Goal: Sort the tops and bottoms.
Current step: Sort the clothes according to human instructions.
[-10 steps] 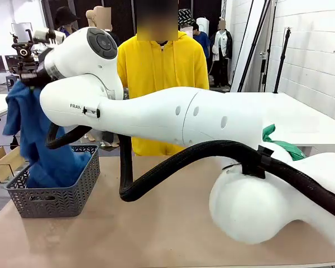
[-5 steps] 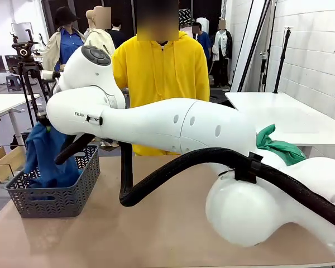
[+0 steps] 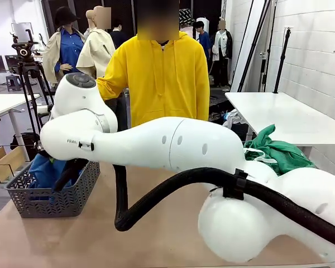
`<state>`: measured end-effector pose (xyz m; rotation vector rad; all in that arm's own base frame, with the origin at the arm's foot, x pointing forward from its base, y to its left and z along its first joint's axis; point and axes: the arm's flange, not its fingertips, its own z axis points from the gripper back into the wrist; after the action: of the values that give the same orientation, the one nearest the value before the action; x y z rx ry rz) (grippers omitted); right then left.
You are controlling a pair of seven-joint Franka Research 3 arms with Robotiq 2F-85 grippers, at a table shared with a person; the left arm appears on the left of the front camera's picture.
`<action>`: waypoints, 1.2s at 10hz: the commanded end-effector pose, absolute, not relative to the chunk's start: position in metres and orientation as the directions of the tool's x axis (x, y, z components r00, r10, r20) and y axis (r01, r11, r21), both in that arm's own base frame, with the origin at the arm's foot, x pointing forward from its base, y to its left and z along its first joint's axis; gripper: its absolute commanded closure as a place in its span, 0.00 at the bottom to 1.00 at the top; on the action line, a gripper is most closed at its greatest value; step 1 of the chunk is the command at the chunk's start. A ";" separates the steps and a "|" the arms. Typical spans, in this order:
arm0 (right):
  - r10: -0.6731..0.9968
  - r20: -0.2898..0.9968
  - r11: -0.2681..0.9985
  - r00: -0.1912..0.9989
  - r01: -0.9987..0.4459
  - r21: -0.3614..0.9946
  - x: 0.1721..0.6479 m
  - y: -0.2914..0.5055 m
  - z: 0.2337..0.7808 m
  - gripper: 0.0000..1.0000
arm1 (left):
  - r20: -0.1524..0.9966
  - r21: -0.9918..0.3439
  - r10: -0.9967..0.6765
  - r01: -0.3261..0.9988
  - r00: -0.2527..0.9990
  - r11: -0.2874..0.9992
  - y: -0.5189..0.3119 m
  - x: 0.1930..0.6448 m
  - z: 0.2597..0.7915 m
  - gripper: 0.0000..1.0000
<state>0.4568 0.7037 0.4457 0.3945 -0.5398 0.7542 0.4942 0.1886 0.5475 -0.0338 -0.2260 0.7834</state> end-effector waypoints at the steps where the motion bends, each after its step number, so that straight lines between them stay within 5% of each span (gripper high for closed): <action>1: 0.551 0.569 0.695 0.611 -0.713 0.093 0.531 0.820 0.465 1.00 | 0.192 -0.094 0.697 -0.694 0.690 0.713 0.191 0.493 0.549 0.00; 3: 0.573 0.536 0.683 0.620 -0.723 0.105 0.529 0.817 0.457 1.00 | 0.192 -0.094 0.697 -0.694 0.690 0.713 0.191 0.493 0.549 0.00; 8: 0.588 0.499 0.685 0.637 -0.720 0.112 0.526 0.807 0.476 0.09 | 0.192 -0.094 0.697 -0.694 0.690 0.713 0.191 0.493 0.549 0.00; 9: 0.587 0.500 0.690 0.637 -0.716 0.103 0.526 0.804 0.479 0.00 | 0.192 -0.094 0.697 -0.694 0.690 0.713 0.191 0.493 0.549 0.00; 12: 0.583 0.498 0.705 0.642 -0.704 0.082 0.530 0.784 0.501 0.00 | 0.192 -0.094 0.697 -0.694 0.690 0.713 0.191 0.493 0.549 0.00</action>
<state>0.4624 0.6880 0.4627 0.3165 -0.4826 0.7508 0.4942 0.1888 0.5475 -0.0337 -0.2260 0.7838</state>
